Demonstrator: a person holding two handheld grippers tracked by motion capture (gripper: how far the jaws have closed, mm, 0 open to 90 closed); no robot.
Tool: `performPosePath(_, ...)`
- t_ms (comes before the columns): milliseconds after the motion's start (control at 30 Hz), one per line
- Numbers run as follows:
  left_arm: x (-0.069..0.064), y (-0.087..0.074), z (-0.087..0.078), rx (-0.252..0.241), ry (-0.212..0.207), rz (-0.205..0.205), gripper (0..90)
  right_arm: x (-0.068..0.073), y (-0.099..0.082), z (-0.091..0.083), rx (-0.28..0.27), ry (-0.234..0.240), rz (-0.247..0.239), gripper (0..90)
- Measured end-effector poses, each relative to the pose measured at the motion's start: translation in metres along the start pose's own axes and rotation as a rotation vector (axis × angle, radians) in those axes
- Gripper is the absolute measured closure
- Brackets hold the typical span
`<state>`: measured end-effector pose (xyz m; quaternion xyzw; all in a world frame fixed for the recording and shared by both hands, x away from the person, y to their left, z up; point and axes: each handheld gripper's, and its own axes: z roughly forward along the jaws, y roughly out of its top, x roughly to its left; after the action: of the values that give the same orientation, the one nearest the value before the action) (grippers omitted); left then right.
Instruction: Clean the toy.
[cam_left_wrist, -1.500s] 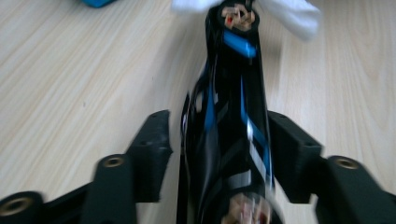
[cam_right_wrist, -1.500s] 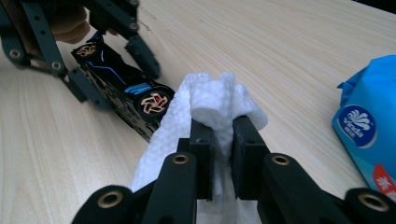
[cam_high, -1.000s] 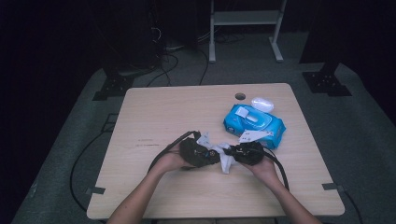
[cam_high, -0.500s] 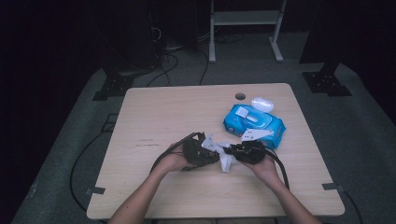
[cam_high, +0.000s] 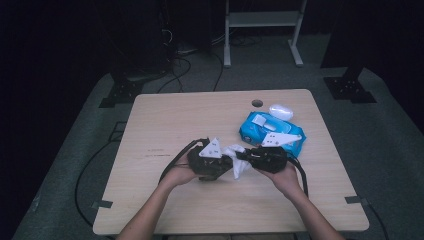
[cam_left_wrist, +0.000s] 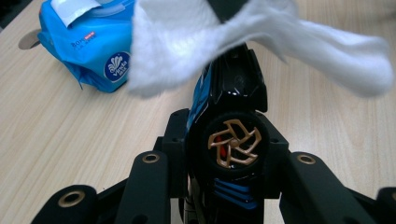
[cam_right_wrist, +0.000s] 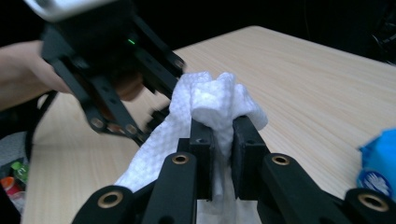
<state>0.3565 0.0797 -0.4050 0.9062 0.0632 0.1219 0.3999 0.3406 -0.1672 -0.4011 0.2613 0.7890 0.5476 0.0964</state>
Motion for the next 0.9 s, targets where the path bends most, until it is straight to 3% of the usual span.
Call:
performPosePath(200,-0.002,-0.001,0.0,-0.014,-0.003,-0.006,63.9,-0.01,-0.01,0.001,0.03,-0.015,0.029,79.9)
performPosePath(433,-0.004,0.004,0.006,0.0,0.001,0.019,63.9,0.013,0.015,0.003,-0.024,0.051,-0.029,80.0)
performPosePath(533,-0.004,0.005,0.006,-0.004,0.003,0.024,64.0,0.02,0.019,0.009,-0.007,0.055,-0.065,79.9)
performPosePath(733,-0.002,0.0,0.002,-0.022,0.007,0.006,64.0,0.003,0.006,0.001,0.003,0.012,-0.013,80.0)
performPosePath(800,0.0,-0.001,0.0,-0.029,0.006,0.004,64.0,-0.005,-0.003,0.0,0.029,-0.019,0.001,79.9)
performPosePath(900,-0.001,-0.001,0.0,-0.033,0.008,0.003,64.0,-0.012,-0.013,0.001,0.058,-0.025,0.029,79.9)
